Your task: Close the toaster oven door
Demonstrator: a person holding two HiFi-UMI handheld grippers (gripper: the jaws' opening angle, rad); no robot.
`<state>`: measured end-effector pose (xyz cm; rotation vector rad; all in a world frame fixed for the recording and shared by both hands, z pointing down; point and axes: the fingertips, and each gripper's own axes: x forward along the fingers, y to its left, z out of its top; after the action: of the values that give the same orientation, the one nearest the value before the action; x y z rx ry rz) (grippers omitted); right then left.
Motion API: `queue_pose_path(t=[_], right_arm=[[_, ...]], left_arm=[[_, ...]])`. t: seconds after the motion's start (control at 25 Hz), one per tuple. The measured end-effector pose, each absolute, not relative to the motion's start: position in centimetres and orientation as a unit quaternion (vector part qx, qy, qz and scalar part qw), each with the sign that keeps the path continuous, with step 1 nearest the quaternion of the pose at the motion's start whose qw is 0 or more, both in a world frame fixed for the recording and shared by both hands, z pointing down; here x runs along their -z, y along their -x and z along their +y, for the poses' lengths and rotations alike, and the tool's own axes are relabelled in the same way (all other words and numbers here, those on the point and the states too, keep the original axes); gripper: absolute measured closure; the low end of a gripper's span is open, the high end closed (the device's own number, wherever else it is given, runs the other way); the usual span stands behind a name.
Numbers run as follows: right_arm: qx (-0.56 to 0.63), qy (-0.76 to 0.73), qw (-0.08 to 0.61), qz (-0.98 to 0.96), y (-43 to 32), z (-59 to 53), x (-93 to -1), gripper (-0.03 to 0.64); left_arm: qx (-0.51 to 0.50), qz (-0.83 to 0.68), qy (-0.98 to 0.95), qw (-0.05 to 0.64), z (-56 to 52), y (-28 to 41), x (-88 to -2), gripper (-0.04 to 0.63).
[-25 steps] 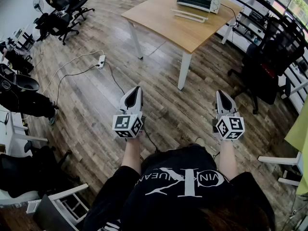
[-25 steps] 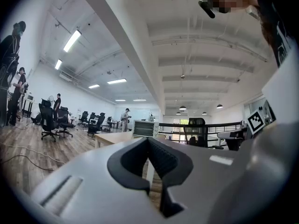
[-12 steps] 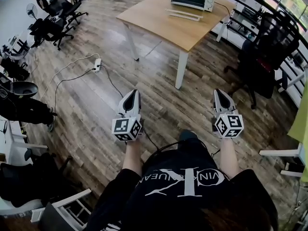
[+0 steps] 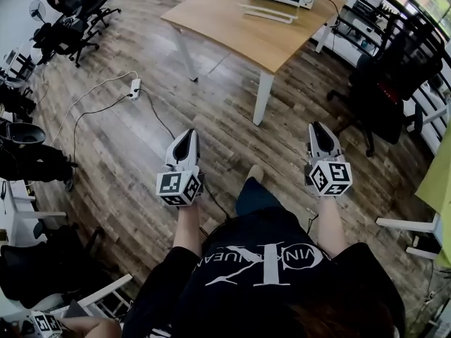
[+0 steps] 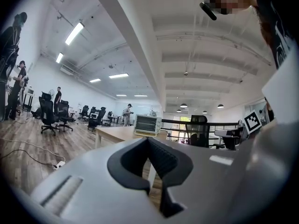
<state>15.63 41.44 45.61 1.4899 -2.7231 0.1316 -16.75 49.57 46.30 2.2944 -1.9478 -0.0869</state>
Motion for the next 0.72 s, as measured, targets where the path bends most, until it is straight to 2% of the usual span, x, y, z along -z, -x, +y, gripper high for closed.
queue_pose_path(t=[0.12, 0.2, 0.72], right_arm=[[-0.044, -0.471, 0.015, -0.881, -14.0, 39.2, -45.7, 0.592], [-0.046, -0.463, 0.02, -0.885, -13.0, 37.8, -45.9, 0.557], [-0.064, -0.485, 0.035, -0.871, -14.0, 26.7, -47.0, 0.557]], left_arm=[[0.03, -0.65, -0.756, 0.068, 47.6, 18.0, -46.3, 0.583], [0.029, -0.651, -0.755, 0.071, 46.1, 18.6, -46.2, 0.584], [0.024, -0.626, -0.775, 0.08, 32.7, 17.8, -46.3, 0.584]])
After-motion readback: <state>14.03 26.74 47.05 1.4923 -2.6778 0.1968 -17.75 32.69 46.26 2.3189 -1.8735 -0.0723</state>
